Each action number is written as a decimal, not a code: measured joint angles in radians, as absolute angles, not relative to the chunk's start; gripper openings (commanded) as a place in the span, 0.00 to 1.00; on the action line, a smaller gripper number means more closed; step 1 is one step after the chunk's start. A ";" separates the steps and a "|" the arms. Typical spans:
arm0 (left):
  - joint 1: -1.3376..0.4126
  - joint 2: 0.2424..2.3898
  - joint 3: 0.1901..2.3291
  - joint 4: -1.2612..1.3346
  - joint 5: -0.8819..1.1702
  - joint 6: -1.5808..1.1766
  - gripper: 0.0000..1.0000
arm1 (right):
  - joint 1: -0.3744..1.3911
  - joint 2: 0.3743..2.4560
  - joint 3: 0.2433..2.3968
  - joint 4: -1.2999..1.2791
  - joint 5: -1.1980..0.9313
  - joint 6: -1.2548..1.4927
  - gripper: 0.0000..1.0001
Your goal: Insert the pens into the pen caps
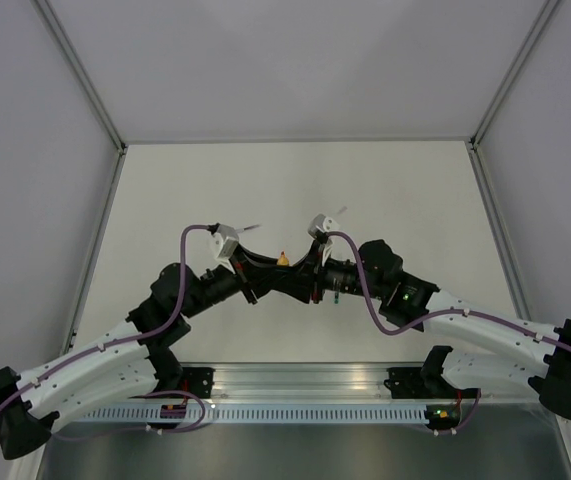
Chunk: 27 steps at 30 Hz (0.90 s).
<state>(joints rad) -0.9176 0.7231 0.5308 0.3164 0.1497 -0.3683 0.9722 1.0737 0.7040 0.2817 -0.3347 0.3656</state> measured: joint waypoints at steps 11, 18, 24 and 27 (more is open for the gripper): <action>-0.918 0.659 0.520 0.396 0.272 -0.393 0.02 | 0.975 1.046 0.698 0.362 -0.453 0.371 0.45; -0.918 0.621 0.454 0.547 0.378 -0.459 0.02 | 0.975 1.015 0.646 0.487 -0.580 0.405 0.37; -0.918 0.643 0.440 0.665 0.433 -0.518 0.02 | 0.975 0.994 0.637 0.569 -0.626 0.443 0.34; -0.918 0.649 0.421 0.707 0.448 -0.534 0.02 | 0.975 1.000 0.635 0.603 -0.638 0.467 0.34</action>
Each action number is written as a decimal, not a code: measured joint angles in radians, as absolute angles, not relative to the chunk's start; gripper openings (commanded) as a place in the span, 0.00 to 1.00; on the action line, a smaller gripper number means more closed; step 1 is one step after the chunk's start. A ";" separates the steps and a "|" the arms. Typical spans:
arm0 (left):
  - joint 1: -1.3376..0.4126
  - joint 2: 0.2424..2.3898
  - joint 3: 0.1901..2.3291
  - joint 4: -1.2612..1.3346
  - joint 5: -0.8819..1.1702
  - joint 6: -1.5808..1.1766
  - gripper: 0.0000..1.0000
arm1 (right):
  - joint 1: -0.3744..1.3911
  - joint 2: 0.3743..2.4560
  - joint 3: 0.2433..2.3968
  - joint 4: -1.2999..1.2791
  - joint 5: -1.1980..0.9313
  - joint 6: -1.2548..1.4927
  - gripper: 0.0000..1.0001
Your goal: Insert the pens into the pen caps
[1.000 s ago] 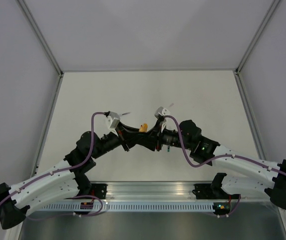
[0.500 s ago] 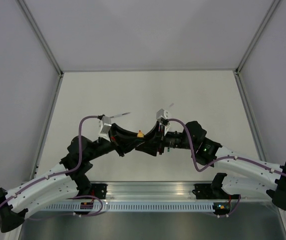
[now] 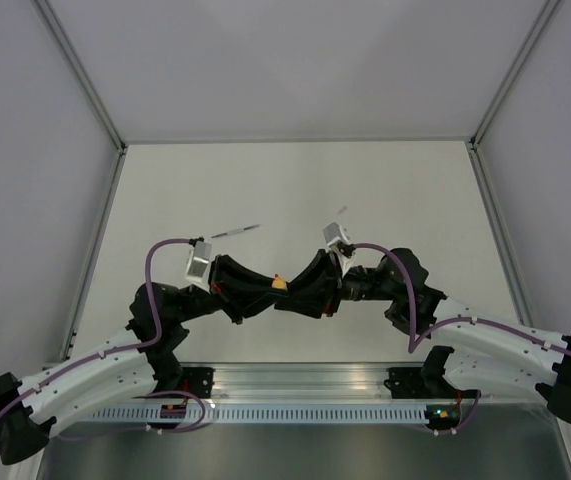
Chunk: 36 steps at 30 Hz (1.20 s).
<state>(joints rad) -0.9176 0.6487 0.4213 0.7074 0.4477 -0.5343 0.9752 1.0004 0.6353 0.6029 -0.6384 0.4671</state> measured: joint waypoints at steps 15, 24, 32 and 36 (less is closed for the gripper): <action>-0.916 0.669 0.417 0.727 0.440 -0.536 0.02 | 0.975 1.041 0.635 0.610 -0.673 0.470 0.01; -0.918 0.632 0.572 0.432 0.356 -0.477 0.94 | 0.972 0.966 0.653 0.344 -0.418 0.386 0.00; -0.919 0.617 0.722 0.063 0.181 -0.428 0.86 | 0.891 0.726 0.779 -0.070 0.180 0.363 0.00; -0.952 0.943 0.736 0.041 0.165 -0.424 0.83 | 0.863 0.692 0.825 -0.188 0.404 0.406 0.00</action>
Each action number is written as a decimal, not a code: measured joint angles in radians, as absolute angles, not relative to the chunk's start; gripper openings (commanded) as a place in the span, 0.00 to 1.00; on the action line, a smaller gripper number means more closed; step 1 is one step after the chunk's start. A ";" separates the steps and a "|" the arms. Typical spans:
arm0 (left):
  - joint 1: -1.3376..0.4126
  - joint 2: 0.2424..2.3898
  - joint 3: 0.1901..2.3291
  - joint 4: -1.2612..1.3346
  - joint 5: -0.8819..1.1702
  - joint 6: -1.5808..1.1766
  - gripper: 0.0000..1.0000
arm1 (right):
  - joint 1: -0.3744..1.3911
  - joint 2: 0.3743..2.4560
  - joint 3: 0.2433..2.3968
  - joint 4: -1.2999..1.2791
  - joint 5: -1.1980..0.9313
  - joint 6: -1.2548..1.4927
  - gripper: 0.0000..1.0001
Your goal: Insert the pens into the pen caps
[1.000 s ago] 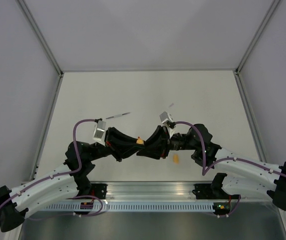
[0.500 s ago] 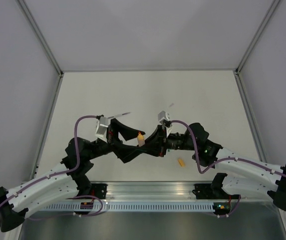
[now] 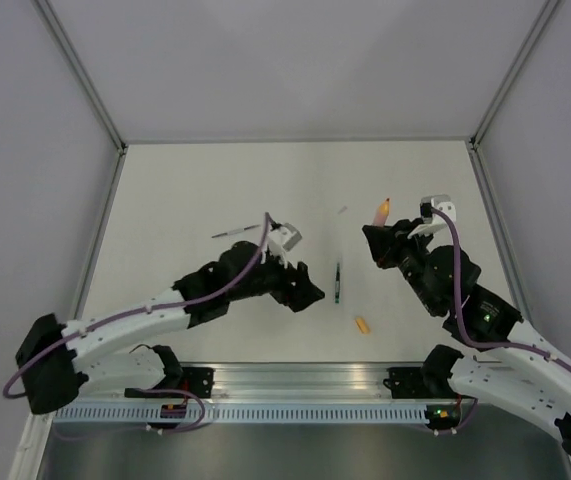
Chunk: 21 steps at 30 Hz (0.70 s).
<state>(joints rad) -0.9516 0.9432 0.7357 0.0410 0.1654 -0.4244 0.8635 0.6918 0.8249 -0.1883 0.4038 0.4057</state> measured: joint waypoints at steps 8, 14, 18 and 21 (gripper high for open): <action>-1.018 1.407 0.729 -0.020 0.093 -0.516 0.76 | 0.862 0.599 0.830 -0.363 0.685 0.450 0.00; -1.110 1.596 0.882 -0.082 -0.033 -0.623 0.76 | 0.861 0.498 0.835 -0.386 0.741 0.445 0.00; -1.234 1.707 1.023 -0.118 -0.119 -0.635 0.76 | 0.861 0.463 0.835 -0.386 0.737 0.438 0.00; -1.301 1.725 1.049 -0.107 -0.146 -0.584 0.73 | 0.861 0.439 0.835 -0.398 0.730 0.437 0.00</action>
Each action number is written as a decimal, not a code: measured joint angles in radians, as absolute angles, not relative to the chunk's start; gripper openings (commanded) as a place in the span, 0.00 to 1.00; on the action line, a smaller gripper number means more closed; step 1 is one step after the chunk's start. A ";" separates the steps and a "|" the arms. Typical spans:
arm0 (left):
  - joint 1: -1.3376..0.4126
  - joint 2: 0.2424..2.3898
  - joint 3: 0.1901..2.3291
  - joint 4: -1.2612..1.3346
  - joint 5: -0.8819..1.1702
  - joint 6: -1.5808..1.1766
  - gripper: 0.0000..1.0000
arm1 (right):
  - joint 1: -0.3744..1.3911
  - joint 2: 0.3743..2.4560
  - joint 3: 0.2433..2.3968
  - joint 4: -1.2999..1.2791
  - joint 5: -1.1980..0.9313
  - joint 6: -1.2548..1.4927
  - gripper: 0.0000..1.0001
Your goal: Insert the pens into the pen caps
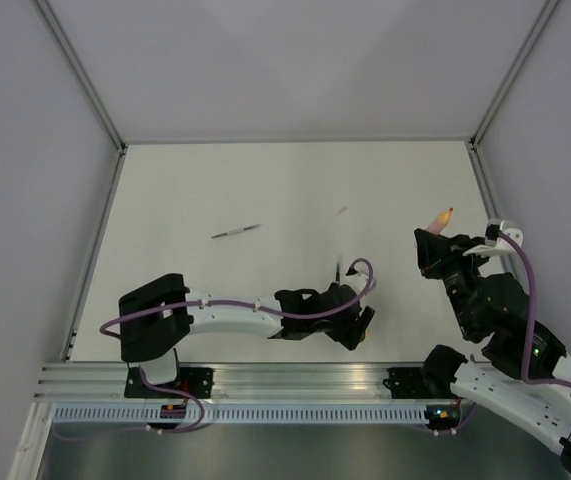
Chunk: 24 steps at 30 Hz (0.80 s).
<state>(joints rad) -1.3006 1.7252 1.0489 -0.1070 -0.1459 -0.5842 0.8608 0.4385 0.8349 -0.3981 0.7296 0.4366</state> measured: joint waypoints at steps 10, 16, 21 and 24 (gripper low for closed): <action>-1.331 1.723 1.054 -0.112 -0.068 -0.005 0.72 | 0.861 0.317 0.897 -0.484 0.714 0.429 0.00; -1.331 1.705 1.034 -0.105 0.090 0.447 0.71 | 0.861 0.344 1.029 -0.511 0.654 0.423 0.00; -1.331 1.727 1.054 -0.148 0.188 0.687 0.72 | 0.861 0.359 1.059 -0.558 0.601 0.413 0.00; -1.331 1.769 1.084 -0.168 0.213 0.781 0.72 | 0.861 0.352 1.077 -0.585 0.582 0.403 0.00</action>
<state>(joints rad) -1.3308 1.7691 1.0840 -0.1684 0.2127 0.7807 0.8608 0.3523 1.0767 -0.5846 0.5819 0.4030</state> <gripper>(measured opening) 0.717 0.226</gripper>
